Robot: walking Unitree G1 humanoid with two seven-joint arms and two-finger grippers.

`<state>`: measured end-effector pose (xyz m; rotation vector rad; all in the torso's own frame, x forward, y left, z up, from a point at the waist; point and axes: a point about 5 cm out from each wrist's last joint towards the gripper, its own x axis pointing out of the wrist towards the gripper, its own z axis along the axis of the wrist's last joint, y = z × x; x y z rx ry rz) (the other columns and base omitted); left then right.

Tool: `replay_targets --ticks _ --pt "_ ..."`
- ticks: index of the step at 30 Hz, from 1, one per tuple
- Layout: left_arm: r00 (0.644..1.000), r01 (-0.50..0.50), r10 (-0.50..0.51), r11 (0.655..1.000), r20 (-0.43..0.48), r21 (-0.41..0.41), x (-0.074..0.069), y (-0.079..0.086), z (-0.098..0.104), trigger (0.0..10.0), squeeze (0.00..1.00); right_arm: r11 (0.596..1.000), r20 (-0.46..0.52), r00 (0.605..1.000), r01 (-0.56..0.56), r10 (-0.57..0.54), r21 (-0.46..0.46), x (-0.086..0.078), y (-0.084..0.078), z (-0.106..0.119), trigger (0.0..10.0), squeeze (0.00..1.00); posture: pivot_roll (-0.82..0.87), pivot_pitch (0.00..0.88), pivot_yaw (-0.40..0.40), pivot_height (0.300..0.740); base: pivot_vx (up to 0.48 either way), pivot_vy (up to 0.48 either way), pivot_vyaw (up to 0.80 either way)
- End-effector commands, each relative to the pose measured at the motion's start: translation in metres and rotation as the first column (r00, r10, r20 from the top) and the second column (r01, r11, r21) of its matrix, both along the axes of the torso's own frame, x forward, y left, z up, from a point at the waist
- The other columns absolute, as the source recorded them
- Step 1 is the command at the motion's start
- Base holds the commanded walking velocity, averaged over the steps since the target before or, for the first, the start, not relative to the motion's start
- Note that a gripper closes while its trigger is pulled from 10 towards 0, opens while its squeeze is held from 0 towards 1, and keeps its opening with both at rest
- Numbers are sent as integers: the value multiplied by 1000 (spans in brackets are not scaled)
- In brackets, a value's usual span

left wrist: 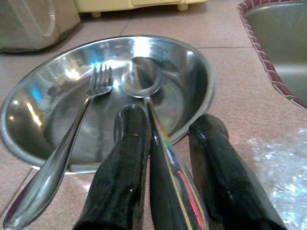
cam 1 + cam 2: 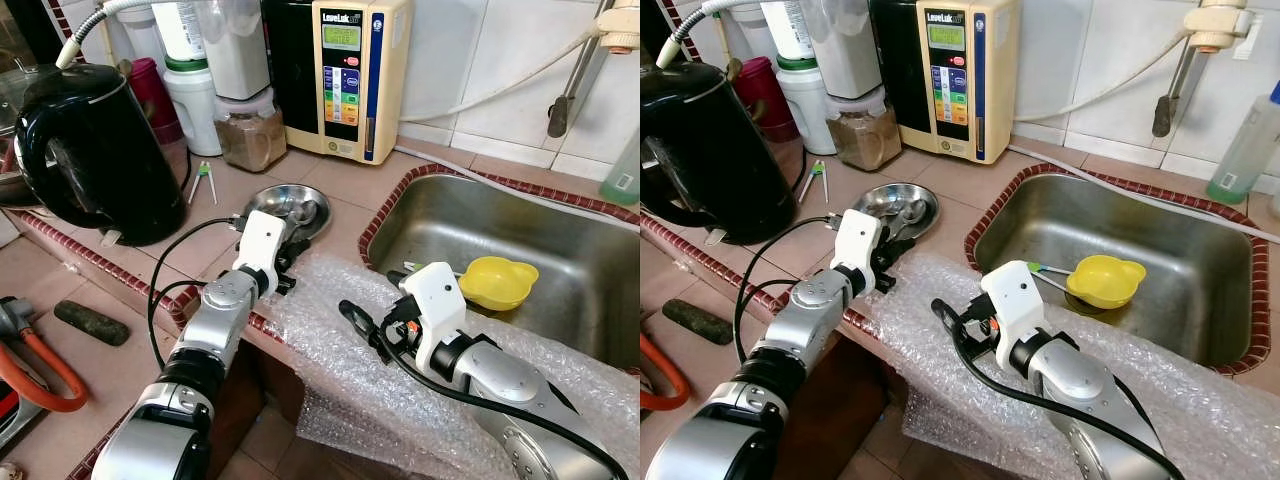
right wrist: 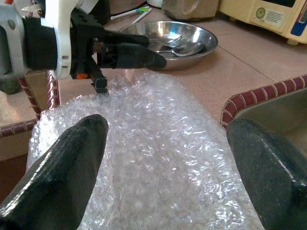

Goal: Kitchen organization

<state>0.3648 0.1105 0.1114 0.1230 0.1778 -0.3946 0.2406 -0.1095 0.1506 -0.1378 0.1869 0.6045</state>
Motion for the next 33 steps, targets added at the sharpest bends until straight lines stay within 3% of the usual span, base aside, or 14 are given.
replay_targets --ticks 1,10,17,22,28,29,30,32,33 --pt "1000 -15 15 1000 -7 -2 3 6 3 0 0 1000 16 1000 -26 26 0 -1 4 5 10000 0 -133 0 83 740 0 0 0" --pt "999 -10 11 999 36 -37 6 9 12 0 0 1000 21 1000 -16 17 -9 0 2 5 10000 0 -133 0 78 740 0 0 0" --pt "985 1 1 1000 175 -15 5 7 26 0 0 1000 27 1000 -5 5 -11 2 1 5 10000 0 -135 0 75 740 0 0 0" --pt "960 -83 85 996 268 -17 -1 16 28 0 0 1000 25 1000 -2 2 -7 2 0 5 10000 0 -135 0 73 740 0 0 0" --pt "957 -87 89 996 276 -20 -1 16 28 0 0 1000 25 1000 -1 1 -6 2 0 5 10000 0 -135 0 73 740 0 0 0" --pt "941 22 -16 1000 337 -14 -8 3 32 0 0 998 65 997 41 -44 52 8 -1 13 10000 0 -131 0 72 740 0 0 0" --pt "941 22 -16 1000 337 -14 -8 3 32 0 0 998 65 997 41 -44 52 8 -1 13 10000 0 -131 0 72 740 0 0 0" --pt "881 211 -201 977 428 25 -22 -20 38 0 0 977 119 983 121 -143 175 18 -8 28 10000 0 -134 0 74 740 0 0 0" --pt "860 254 -244 966 448 39 -26 -26 40 0 0 968 127 978 140 -169 208 20 -10 32 10000 0 -134 0 74 740 0 0 0"
